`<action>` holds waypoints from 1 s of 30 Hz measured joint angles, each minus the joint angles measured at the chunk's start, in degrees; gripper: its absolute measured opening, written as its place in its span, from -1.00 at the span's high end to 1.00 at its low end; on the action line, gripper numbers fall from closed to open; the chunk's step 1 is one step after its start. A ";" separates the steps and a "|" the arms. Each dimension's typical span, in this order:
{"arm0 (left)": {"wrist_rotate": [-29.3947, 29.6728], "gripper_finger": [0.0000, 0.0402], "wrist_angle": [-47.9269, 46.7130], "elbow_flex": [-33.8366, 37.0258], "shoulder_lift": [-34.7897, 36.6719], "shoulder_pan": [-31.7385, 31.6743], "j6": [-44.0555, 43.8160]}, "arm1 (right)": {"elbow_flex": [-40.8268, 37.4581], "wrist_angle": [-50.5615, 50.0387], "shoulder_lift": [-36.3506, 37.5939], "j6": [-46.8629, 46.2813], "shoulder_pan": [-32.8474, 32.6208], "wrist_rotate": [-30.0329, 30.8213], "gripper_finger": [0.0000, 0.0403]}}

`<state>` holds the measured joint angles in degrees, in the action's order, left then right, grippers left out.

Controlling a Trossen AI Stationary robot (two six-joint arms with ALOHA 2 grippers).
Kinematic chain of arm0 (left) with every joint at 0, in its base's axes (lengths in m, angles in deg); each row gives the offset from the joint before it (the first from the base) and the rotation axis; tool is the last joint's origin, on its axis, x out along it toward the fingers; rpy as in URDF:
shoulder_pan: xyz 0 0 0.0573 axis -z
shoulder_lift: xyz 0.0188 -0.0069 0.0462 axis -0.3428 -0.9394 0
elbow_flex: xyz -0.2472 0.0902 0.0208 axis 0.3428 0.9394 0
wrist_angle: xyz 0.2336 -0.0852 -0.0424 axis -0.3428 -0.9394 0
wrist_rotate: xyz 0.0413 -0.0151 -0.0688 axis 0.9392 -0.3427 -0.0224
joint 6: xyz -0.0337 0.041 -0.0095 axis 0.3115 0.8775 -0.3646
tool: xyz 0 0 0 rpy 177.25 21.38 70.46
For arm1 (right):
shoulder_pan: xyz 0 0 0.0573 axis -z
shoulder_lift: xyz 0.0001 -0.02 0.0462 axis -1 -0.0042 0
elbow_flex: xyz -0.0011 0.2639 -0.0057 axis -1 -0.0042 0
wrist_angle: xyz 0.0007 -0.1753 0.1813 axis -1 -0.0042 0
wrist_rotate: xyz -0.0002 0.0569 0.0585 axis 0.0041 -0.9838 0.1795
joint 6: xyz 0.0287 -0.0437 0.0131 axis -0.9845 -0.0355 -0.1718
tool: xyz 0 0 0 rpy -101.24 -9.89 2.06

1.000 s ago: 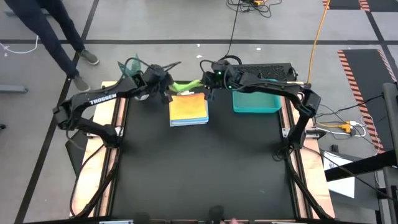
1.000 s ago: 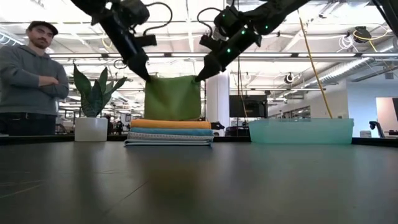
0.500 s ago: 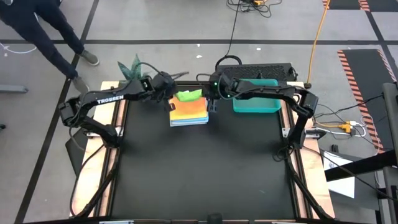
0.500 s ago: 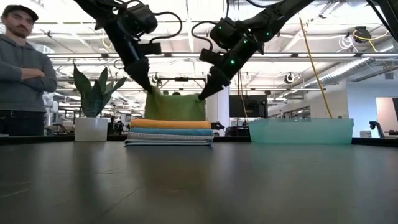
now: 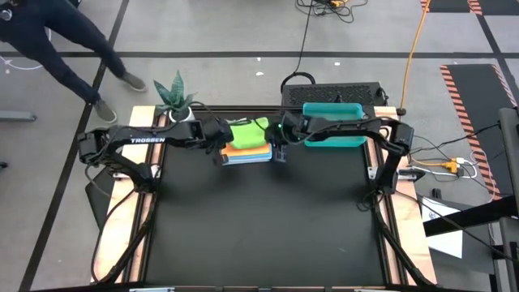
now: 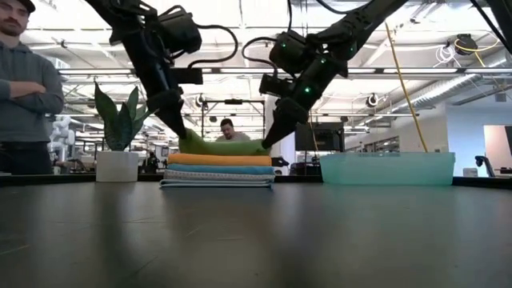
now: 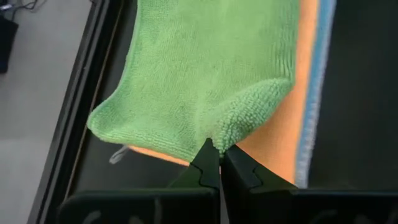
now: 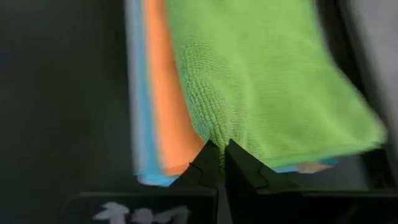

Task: Fold microfiber towels
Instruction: Stack the green microfiber towel on the yellow microfiber towel

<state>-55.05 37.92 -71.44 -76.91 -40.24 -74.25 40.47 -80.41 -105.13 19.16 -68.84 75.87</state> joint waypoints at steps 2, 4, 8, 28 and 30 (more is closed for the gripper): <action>-0.06 1.00 -0.27 0.00 0.00 0.61 -0.53 | -0.99 0.03 0.00 -1.07 -0.89 -0.51 1.00; -0.08 1.00 -0.73 0.00 0.00 1.00 -1.14 | -2.02 0.83 0.00 -1.24 -1.51 -0.51 1.00; -0.16 0.99 -2.39 0.04 0.00 1.28 -1.50 | -2.86 1.40 0.00 -2.25 -1.81 -0.42 1.00; -21.35 0.22 2.13 -0.96 6.53 -3.46 -7.69 | -4.80 4.09 8.14 -17.65 2.43 -15.62 0.21; -24.06 0.41 6.46 1.87 6.28 -4.28 -9.96 | -8.32 10.80 7.43 -22.00 3.36 -18.39 0.43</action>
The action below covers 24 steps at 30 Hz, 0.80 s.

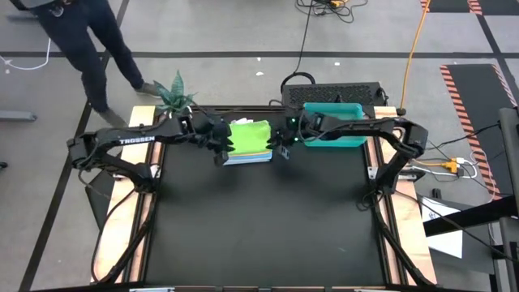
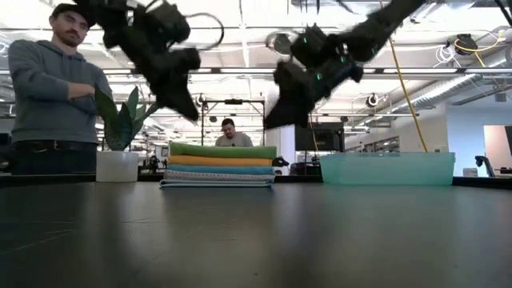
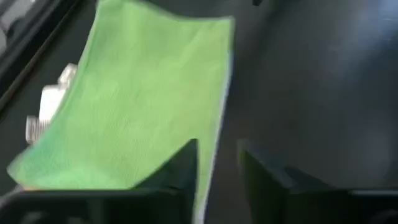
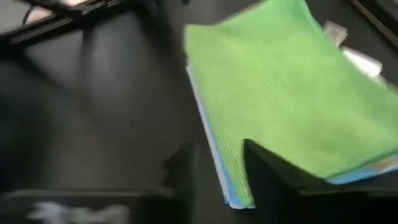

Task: Fold microfiber towels
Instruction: Stack the green microfiber towel on the yellow microfiber towel

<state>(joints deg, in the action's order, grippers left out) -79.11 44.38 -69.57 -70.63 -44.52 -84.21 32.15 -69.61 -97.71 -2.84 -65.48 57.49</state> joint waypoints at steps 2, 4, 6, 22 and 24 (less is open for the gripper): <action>-0.47 0.70 5.07 3.69 -0.63 -0.68 -1.96 | -4.04 6.17 -0.68 -2.95 0.64 -0.11 0.78; -2.17 0.92 10.17 7.80 -0.70 -1.78 -3.74 | -7.21 12.56 -1.23 -5.47 1.07 0.02 0.92; -1.96 0.94 14.43 11.56 -0.71 -2.79 -5.94 | -9.46 17.19 -1.92 -7.55 1.32 -0.05 0.96; 3.03 0.99 18.17 17.73 -0.68 -5.29 -5.10 | -10.49 22.51 -9.68 -9.21 1.23 2.91 1.00; 2.98 0.99 17.47 17.34 -0.31 -5.76 -4.98 | -10.52 22.20 -7.83 -8.94 1.23 2.91 1.00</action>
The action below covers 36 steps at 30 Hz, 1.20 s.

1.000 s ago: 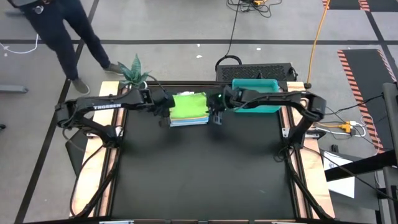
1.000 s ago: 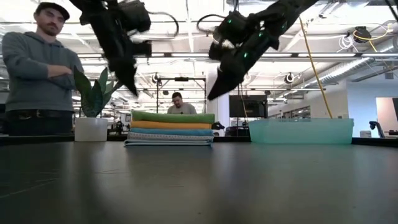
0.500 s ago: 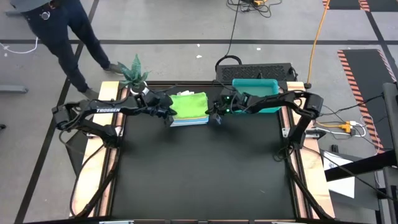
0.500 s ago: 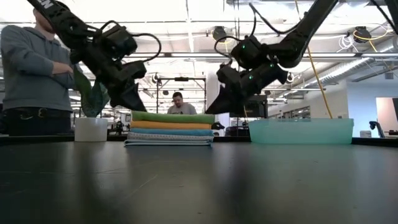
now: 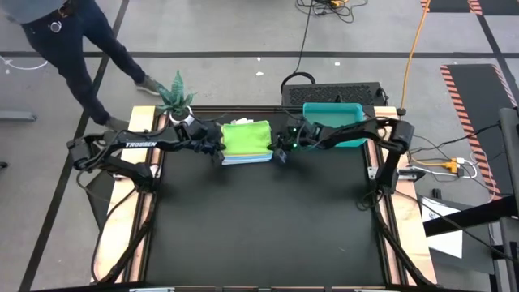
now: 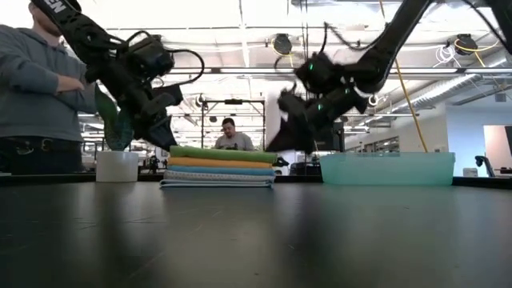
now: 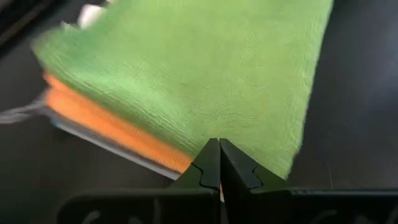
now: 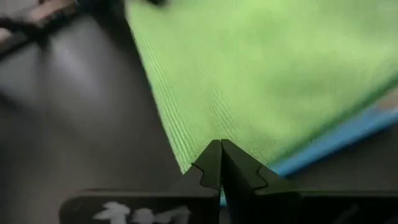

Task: Fold microfiber towels
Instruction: Stack the green microfiber towel on the yellow microfiber towel

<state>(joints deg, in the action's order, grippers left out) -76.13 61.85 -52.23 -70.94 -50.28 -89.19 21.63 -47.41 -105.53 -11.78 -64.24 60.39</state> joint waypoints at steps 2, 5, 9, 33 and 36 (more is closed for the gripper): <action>0.07 0.99 -0.70 -1.17 1.01 -0.54 0.70 | 0.29 0.24 2.81 0.81 0.28 0.02 1.00; 0.72 0.99 0.30 -2.63 2.45 -1.80 2.45 | 1.45 0.12 5.83 2.14 1.07 1.85 1.00; 1.70 1.00 4.04 -2.88 0.99 -5.14 4.32 | 6.38 -2.46 3.78 2.85 3.73 4.35 1.00; 5.08 1.00 9.72 -2.88 -10.79 -10.96 5.72 | 14.95 -6.32 -10.92 1.23 8.80 4.42 1.00; 5.08 0.99 9.26 -2.95 -9.19 -11.04 4.45 | 14.93 -6.43 -9.45 1.21 8.96 2.79 1.00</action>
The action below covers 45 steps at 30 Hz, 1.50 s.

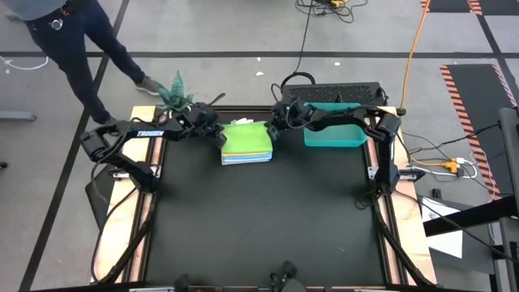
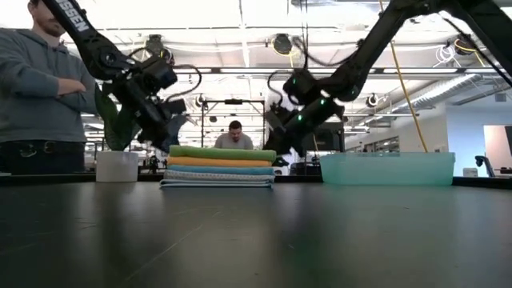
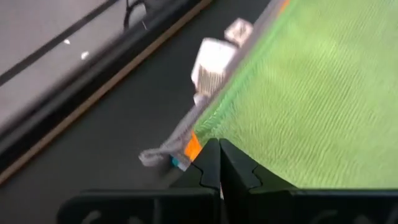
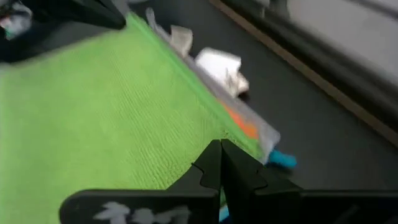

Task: Fold microfiber towels
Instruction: Stack the green microfiber towel on the yellow microfiber towel, then put the stacked microfiber towels into the green bin

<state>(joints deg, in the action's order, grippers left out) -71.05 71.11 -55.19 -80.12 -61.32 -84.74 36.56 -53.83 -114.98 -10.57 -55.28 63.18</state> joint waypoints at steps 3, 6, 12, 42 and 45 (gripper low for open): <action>0.10 0.94 -1.98 -1.57 2.87 -0.01 -0.59 | 0.00 -0.85 3.44 0.02 0.00 0.16 1.00; 0.31 0.86 -5.70 -4.11 6.02 -0.01 -2.61 | 0.00 -2.47 7.43 0.13 0.00 0.30 0.99; -3.01 0.63 -16.86 -8.56 11.96 0.15 -25.16 | 0.02 -10.28 15.04 -9.51 0.00 -0.16 0.83; -8.76 -0.81 -22.93 -5.06 4.36 4.34 -51.42 | -10.45 -5.27 11.81 -42.42 -4.45 2.05 -0.68; -6.60 -0.77 -23.30 -5.06 4.22 4.19 -51.48 | -8.93 -5.09 9.76 -43.39 -4.74 2.21 -0.67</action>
<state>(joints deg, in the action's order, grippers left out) -77.65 47.81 -60.25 -75.90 -57.13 -136.22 27.62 -58.92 -105.22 -53.95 -60.02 65.39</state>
